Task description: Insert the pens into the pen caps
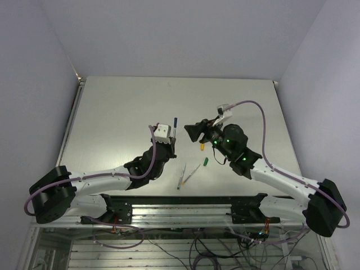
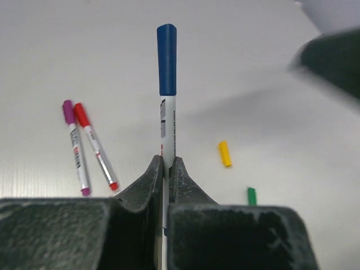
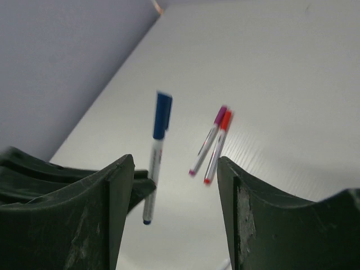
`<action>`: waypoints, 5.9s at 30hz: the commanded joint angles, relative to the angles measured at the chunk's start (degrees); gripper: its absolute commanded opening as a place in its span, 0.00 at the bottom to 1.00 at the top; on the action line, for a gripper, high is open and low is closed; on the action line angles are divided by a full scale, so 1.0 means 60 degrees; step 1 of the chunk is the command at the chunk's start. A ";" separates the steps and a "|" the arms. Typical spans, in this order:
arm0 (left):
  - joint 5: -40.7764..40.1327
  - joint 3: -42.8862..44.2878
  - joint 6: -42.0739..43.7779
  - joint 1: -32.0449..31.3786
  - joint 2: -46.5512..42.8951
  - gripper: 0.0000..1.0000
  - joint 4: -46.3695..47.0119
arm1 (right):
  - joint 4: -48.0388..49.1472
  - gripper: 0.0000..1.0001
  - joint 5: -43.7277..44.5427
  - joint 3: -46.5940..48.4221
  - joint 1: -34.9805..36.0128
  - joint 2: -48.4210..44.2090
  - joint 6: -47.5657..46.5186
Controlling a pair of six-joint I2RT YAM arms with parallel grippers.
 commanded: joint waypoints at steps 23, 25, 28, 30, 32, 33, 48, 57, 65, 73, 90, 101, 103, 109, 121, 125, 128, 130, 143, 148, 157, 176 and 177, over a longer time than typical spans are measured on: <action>0.1191 0.1235 -0.1511 0.3974 0.3921 0.14 -0.1624 | -0.2030 0.60 0.3976 -0.0247 -0.0083 -0.0335 -0.0174; 0.1417 0.1355 -0.1418 0.4066 0.4242 0.15 -0.1471 | -0.2064 0.60 0.3998 -0.0266 -0.0105 -0.0330 -0.0152; 0.1615 0.1509 -0.1392 0.4136 0.4550 0.17 -0.1409 | -0.2051 0.60 0.3971 -0.0320 -0.0104 -0.0393 -0.0124; 0.1692 0.1542 -0.1325 0.4159 0.4633 0.26 -0.1338 | -0.2037 0.60 0.3963 -0.0353 -0.0100 -0.0418 -0.0126; 0.1703 0.1623 -0.1298 0.4180 0.4680 0.45 -0.1414 | -0.2036 0.61 0.3955 -0.0381 -0.0107 -0.0425 -0.0124; 0.1714 0.1654 -0.1245 0.4189 0.4705 0.52 -0.1445 | -0.2025 0.60 0.3946 -0.0386 -0.0102 -0.0417 -0.0126; 0.1140 0.1945 -0.0933 0.4211 0.3369 0.60 -0.2287 | -0.1882 0.60 0.3846 -0.0328 -0.0112 -0.0234 -0.0129; 0.1161 0.1533 -0.0733 0.3628 0.1771 0.61 -0.3382 | -0.2340 0.58 0.4332 -0.0387 -0.0406 -0.0225 0.0638; 0.2377 0.1213 -0.0302 0.1715 0.0820 0.61 -0.4698 | -0.3608 0.47 0.4622 -0.0442 -0.0679 -0.0013 0.1465; 0.3301 0.1095 -0.0211 0.0503 0.0373 0.62 -0.5960 | -0.4228 0.43 0.4688 -0.1129 -0.0685 -0.0444 0.1890; 0.3262 0.1582 -0.0602 -0.0701 0.1974 0.66 -0.6211 | -0.4155 0.44 0.4126 -0.1704 -0.0690 -0.0940 0.2443; 0.2748 0.1960 -0.0838 -0.1117 0.2746 0.66 -0.6189 | -0.4066 0.46 0.4017 -0.1807 -0.0689 -0.0970 0.2394; 0.2682 0.1945 -0.0898 -0.1135 0.2805 0.66 -0.6215 | -0.4019 0.47 0.4000 -0.1808 -0.0676 -0.0935 0.2372; 0.2459 0.1949 -0.0988 -0.1205 0.2939 0.65 -0.6405 | -0.3864 0.47 0.3892 -0.1811 -0.0685 -0.0797 0.2361; 0.2277 0.1842 -0.1103 -0.1341 0.3051 0.64 -0.6773 | -0.3818 0.47 0.3775 -0.1691 -0.0690 -0.0639 0.2349; 0.2245 0.1878 -0.1249 -0.1356 0.3101 0.57 -0.7061 | -0.3822 0.47 0.3752 -0.1697 -0.0687 -0.0631 0.2379; 0.2194 0.2018 -0.1363 -0.1360 0.3257 0.49 -0.7502 | -0.3878 0.47 0.3731 -0.1676 -0.0686 -0.0640 0.2408; 0.2161 0.2113 -0.1442 -0.1363 0.3432 0.45 -0.7787 | -0.3913 0.47 0.3722 -0.1676 -0.0683 -0.0654 0.2408; 0.2564 0.2406 -0.1732 -0.1356 0.4521 0.07 -0.8415 | -0.4043 0.47 0.3734 -0.1715 -0.0692 -0.0902 0.2467; 0.2742 0.2285 -0.1804 -0.1343 0.4462 0.07 -0.8157 | -0.4048 0.47 0.3613 -0.1742 -0.0678 -0.0755 0.2349; 0.1963 0.1803 -0.1772 -0.0929 0.2238 0.07 -0.7404 | -0.4594 0.24 0.3177 -0.1482 -0.0629 -0.0010 0.2275; 0.0986 0.1119 -0.1442 -0.0762 -0.0726 0.07 -0.6594 | -0.4588 0.36 0.3555 -0.0726 0.0426 0.1876 0.2583; 0.1029 0.1069 -0.1490 -0.0756 -0.0755 0.07 -0.6529 | -0.4609 0.36 0.3590 -0.0683 0.0423 0.1970 0.2571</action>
